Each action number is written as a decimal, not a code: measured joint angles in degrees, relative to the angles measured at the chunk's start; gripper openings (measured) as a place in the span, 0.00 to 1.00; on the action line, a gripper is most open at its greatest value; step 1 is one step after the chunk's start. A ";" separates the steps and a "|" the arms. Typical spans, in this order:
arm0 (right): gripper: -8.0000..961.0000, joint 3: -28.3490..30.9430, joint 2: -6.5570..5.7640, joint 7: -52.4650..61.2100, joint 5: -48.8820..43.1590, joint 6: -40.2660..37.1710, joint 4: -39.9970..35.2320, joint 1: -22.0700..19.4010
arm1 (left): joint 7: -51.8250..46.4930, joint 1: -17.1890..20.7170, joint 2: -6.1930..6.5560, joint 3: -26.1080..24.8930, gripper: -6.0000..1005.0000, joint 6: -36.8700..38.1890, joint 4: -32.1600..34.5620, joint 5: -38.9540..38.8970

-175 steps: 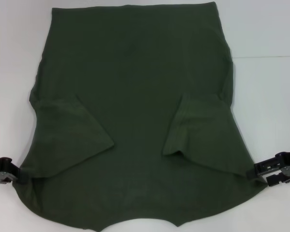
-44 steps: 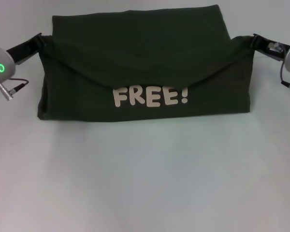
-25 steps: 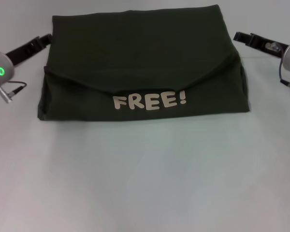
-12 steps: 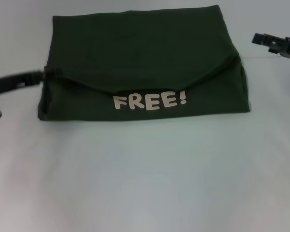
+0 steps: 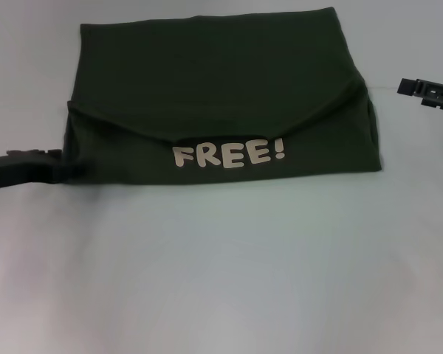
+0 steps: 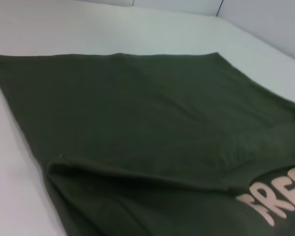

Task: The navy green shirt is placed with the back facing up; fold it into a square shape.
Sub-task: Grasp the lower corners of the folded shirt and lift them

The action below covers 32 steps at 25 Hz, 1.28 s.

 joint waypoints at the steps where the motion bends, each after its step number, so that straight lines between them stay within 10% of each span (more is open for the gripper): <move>1: 0.94 -0.26 0.00 0.00 0.00 -0.01 -0.01 0.00 | 0.00 0.00 0.00 0.00 0.84 0.00 0.00 0.00; 32: 0.94 -1.86 0.00 1.55 -1.49 1.20 -0.01 0.85 | 4.44 -1.90 -2.18 7.63 0.83 -14.77 -5.16 0.10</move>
